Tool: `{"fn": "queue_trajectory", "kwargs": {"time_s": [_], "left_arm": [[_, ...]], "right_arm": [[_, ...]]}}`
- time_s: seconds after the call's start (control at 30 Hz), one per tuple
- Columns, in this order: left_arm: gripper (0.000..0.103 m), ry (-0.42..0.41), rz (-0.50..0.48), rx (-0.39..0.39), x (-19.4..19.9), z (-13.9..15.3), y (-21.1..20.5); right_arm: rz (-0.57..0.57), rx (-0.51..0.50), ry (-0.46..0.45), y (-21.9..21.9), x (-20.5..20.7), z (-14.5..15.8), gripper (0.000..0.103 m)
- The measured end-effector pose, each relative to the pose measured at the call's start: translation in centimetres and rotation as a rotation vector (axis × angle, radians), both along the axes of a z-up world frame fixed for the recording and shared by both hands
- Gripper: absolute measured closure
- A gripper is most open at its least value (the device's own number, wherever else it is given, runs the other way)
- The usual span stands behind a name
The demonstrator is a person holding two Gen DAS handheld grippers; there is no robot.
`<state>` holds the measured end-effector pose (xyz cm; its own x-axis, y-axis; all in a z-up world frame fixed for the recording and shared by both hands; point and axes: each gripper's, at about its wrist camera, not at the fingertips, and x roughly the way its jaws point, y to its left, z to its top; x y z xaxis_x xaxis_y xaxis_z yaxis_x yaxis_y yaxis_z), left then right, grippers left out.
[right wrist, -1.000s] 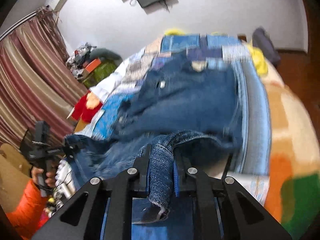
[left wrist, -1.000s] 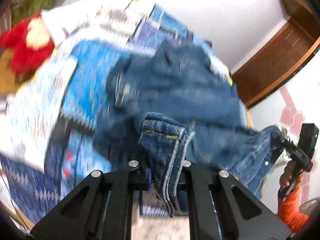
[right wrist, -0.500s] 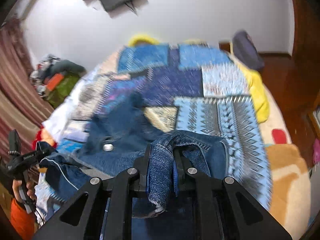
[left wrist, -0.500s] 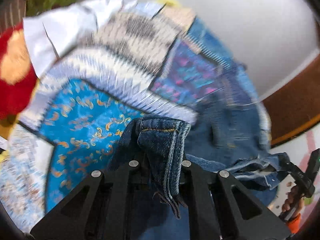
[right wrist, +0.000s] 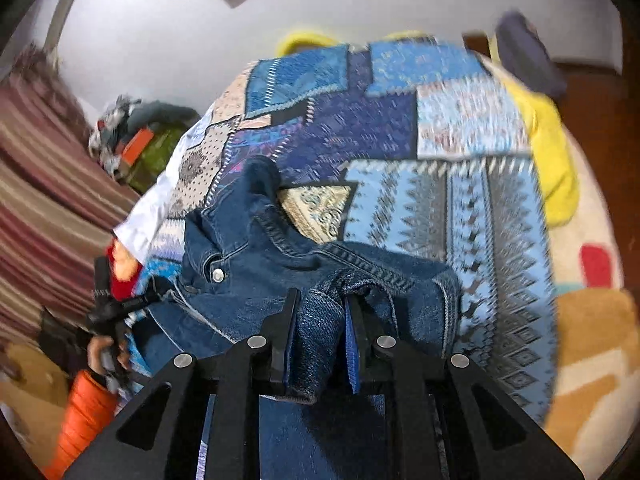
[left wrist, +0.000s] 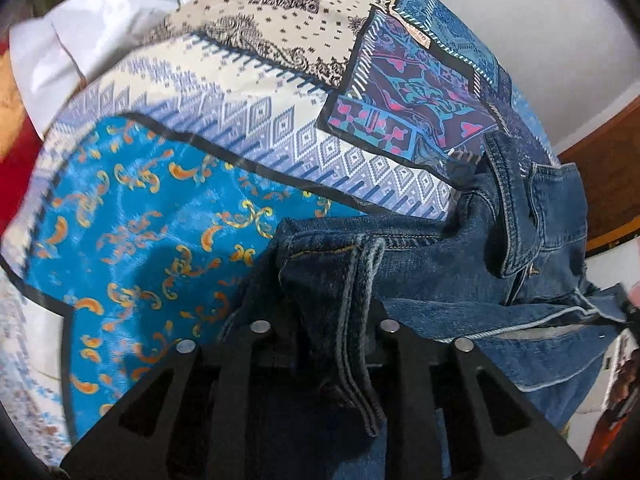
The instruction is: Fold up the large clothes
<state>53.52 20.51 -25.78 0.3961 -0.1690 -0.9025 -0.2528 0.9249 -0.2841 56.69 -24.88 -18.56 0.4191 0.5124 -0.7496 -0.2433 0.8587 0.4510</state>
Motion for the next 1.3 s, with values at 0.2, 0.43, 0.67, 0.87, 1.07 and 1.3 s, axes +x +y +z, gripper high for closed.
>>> {"fn": "queue_trajectory", "kwargs": {"time_s": [0.2,0.43,0.67,0.87,1.07,1.3], "left_arm": [[0.027,0.03,-0.055,0.301,-0.6,0.1,-1.0],[0.03,-0.052,-0.014,0.326,-2.8,5.1,0.1],[0.024,-0.137,-0.109,0.372,-6.7,11.0,0.1],[0.018,-0.111,-0.237,0.298,-9.0,8.5,-3.1],[0.018,0.008,-0.34,0.426,-7.9,1.3,-7.7],[0.012,0.024,-0.252,0.393,-6.1,-1.7,-6.1]], "right_arm": [[-0.04,0.029,0.009,-1.1,-0.4,2.1,0.088],[-0.081,-0.104,0.024,-0.1,-0.6,1.7,0.088],[-0.109,-0.132,-0.028,1.5,-1.1,3.5,0.088],[-0.129,-0.052,0.004,0.9,-1.1,4.1,0.088],[-0.118,-0.061,0.051,0.5,-0.3,3.3,0.088],[-0.047,-0.025,0.089,-2.0,-0.1,3.4,0.088]]}}
